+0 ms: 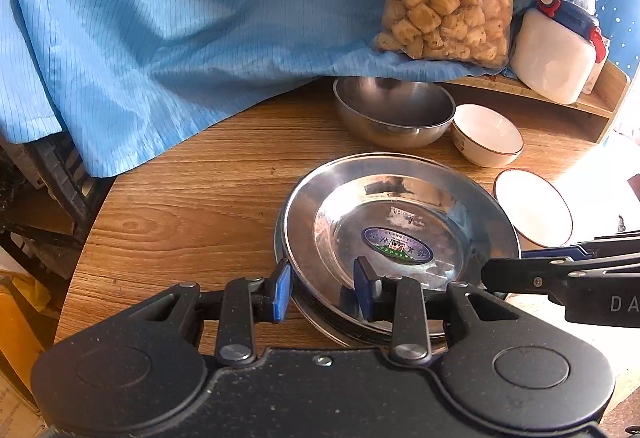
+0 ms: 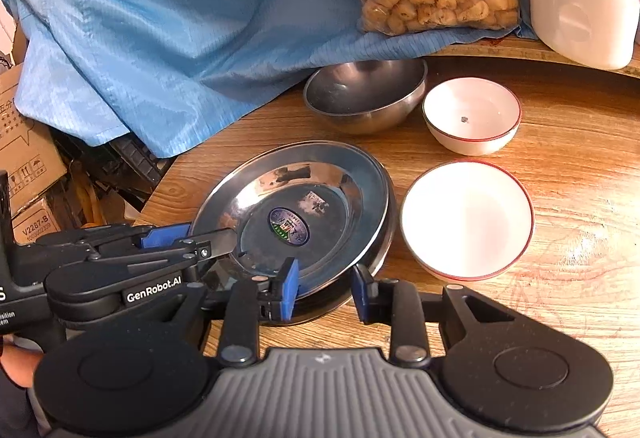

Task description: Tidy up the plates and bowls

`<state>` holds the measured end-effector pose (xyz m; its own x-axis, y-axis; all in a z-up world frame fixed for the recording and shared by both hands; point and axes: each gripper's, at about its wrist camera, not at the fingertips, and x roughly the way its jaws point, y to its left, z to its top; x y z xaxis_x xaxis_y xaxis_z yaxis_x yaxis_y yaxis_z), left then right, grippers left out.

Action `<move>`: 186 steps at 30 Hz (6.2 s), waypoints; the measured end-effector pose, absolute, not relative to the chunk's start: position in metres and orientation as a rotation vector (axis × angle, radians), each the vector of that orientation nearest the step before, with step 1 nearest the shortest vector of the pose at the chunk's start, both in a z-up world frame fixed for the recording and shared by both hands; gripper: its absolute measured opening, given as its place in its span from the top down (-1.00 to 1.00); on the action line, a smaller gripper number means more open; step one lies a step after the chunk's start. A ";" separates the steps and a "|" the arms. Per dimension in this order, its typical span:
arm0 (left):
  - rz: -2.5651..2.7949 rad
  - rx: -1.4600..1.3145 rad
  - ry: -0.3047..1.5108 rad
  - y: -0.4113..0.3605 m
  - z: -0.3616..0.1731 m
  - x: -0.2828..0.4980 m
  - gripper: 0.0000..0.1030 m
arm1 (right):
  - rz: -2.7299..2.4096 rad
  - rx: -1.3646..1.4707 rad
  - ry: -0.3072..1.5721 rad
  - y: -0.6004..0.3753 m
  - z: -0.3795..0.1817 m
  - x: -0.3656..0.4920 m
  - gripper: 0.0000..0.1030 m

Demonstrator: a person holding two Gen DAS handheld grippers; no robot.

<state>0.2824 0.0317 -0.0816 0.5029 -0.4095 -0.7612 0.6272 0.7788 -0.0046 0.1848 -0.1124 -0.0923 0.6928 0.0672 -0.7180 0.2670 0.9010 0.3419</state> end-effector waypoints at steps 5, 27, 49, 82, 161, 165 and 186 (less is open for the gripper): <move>-0.626 0.307 0.824 0.029 -0.082 0.281 0.31 | -0.110 0.458 0.815 -0.113 -0.093 0.187 0.32; -0.362 -0.013 0.818 0.066 -0.052 0.278 -0.98 | -0.060 0.482 0.821 -0.126 -0.071 0.170 -0.99; -0.350 -0.015 0.974 -0.042 -0.034 0.252 -0.98 | 0.066 0.331 0.652 -0.210 -0.055 0.115 -1.00; -0.607 -0.009 1.000 -0.050 -0.085 0.433 -0.98 | -0.263 0.196 0.774 -0.208 -0.052 0.268 -0.69; -0.771 -0.221 0.999 -0.046 -0.041 0.365 0.58 | -0.144 0.626 0.696 -0.273 -0.038 0.185 0.61; -0.799 -0.190 0.994 -0.066 -0.036 0.335 0.58 | -0.147 0.620 0.676 -0.289 -0.035 0.149 0.61; -0.605 -0.241 1.179 -0.138 -0.080 0.120 0.53 | 0.013 0.576 0.823 -0.370 -0.073 -0.031 0.61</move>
<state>0.1201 -0.1381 -0.0799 0.2469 -0.5596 -0.7912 0.3160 0.8183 -0.4801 -0.0307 -0.3697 -0.0735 0.6885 0.2285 -0.6883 0.2074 0.8474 0.4888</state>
